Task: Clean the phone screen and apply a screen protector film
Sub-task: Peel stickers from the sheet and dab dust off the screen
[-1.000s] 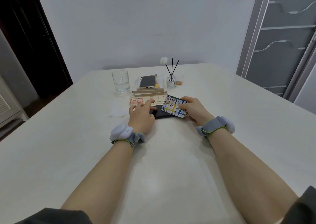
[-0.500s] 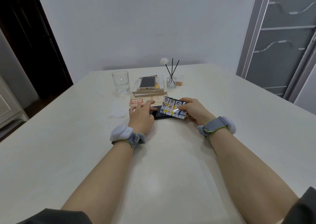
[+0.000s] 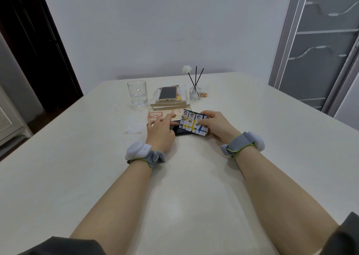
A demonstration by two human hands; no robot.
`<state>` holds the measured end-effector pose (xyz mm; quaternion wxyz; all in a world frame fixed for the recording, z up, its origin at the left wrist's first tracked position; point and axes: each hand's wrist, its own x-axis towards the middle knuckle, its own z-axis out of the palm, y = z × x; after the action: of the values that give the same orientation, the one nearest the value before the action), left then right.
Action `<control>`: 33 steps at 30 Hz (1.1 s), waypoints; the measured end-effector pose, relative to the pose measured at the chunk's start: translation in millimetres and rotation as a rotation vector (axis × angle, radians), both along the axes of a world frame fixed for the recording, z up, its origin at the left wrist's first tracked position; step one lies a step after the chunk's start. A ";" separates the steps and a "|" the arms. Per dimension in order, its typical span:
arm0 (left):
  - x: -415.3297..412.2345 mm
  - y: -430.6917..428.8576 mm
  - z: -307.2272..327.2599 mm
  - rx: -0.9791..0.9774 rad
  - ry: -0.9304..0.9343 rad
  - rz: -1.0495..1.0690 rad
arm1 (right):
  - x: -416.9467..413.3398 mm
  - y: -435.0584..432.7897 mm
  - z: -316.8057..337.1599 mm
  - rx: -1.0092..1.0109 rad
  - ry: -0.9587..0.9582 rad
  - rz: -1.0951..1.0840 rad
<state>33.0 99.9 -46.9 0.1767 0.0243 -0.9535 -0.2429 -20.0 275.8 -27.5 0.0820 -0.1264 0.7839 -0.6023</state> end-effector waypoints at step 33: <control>-2.5 -1.6 -1.1 0.096 0.018 0.019 | 1.3 -4.1 7.8 0.056 0.001 -0.008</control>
<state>30.5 98.3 -48.1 0.1865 0.0397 -0.9389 -0.2866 -18.7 271.7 -19.7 0.0824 -0.1212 0.8009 -0.5806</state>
